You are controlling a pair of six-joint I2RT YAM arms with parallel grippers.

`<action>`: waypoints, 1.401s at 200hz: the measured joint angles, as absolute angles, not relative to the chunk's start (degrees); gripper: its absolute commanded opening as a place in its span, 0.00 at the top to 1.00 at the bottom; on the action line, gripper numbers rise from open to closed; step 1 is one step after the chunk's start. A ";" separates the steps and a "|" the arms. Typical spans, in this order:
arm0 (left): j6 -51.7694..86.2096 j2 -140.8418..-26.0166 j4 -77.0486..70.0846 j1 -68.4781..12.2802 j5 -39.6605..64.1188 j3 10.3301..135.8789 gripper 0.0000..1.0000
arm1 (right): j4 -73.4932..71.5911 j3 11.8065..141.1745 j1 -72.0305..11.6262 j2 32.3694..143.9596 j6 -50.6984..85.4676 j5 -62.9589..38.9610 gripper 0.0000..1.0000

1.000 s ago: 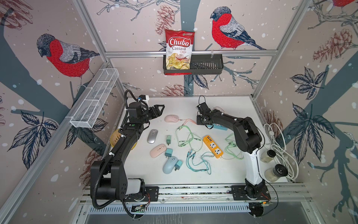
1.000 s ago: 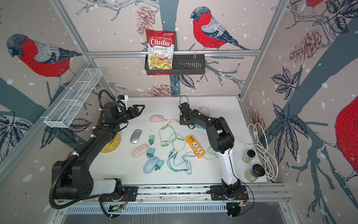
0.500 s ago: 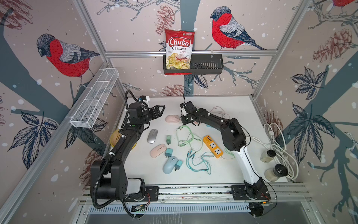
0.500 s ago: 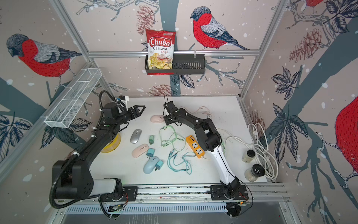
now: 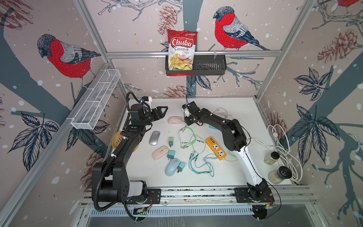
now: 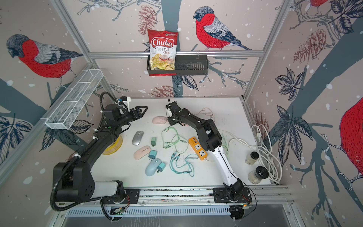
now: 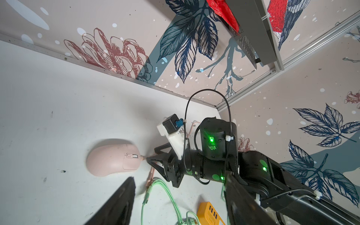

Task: Unplug the wireless mouse
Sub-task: Pick up the mouse from the center of the board.

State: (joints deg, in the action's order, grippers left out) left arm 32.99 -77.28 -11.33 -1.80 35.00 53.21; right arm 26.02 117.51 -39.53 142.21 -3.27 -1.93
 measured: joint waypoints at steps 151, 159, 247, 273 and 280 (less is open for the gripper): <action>32.97 -77.76 -11.55 -1.34 36.42 53.17 0.28 | 19.29 104.79 -43.42 136.00 -10.33 -8.08 0.81; 32.99 -77.80 -11.70 -1.32 36.47 53.17 0.28 | 19.49 105.12 -43.59 136.11 -10.31 -7.77 0.86; 32.99 -77.93 -11.77 -1.02 37.28 53.17 0.28 | 26.44 111.11 -42.85 136.07 -8.62 -4.80 1.00; 33.06 -77.97 -13.85 -0.95 37.85 52.14 0.33 | 27.90 111.04 -41.58 129.80 -7.05 -4.49 1.00; 33.17 -77.97 -14.59 -0.95 38.54 51.68 0.34 | 27.59 110.37 -41.36 127.55 -6.13 -4.45 1.00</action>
State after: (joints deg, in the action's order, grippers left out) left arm 33.17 -77.97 -14.59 -0.95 38.54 51.68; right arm 27.59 110.37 -41.36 127.55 -6.13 -4.45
